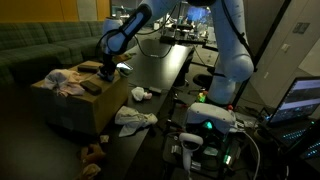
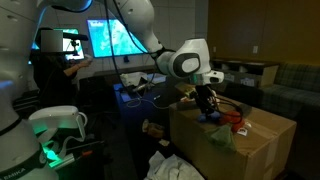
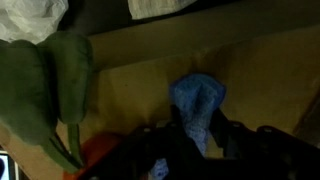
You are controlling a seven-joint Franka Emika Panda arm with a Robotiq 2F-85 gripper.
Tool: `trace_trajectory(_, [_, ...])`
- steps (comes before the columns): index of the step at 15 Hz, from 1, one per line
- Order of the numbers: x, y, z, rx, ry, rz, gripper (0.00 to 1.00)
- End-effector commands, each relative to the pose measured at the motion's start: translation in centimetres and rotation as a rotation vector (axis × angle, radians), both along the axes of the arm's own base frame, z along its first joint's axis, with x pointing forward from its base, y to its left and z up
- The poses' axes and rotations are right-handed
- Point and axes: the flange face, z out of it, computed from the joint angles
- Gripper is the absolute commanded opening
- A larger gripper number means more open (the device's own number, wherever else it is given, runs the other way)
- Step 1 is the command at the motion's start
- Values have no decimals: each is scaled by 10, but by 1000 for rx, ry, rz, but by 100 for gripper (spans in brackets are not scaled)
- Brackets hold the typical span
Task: Pick up all the objects that are on the box and put them on the table, then pick up the objects that are on the table and put them on the box
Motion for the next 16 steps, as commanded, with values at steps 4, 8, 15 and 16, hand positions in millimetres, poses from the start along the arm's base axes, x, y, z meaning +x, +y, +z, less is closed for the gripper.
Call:
trace_trajectory(4, [-62, -6, 46, 29, 47, 185, 5])
trace_trajectory(8, [-105, -30, 56, 45, 61, 232, 5])
trace_trajectory(15, [-174, -83, -8, 12, 124, 210, 6])
trace_trajectory(16, [-184, -88, -23, 7, 135, 203, 6])
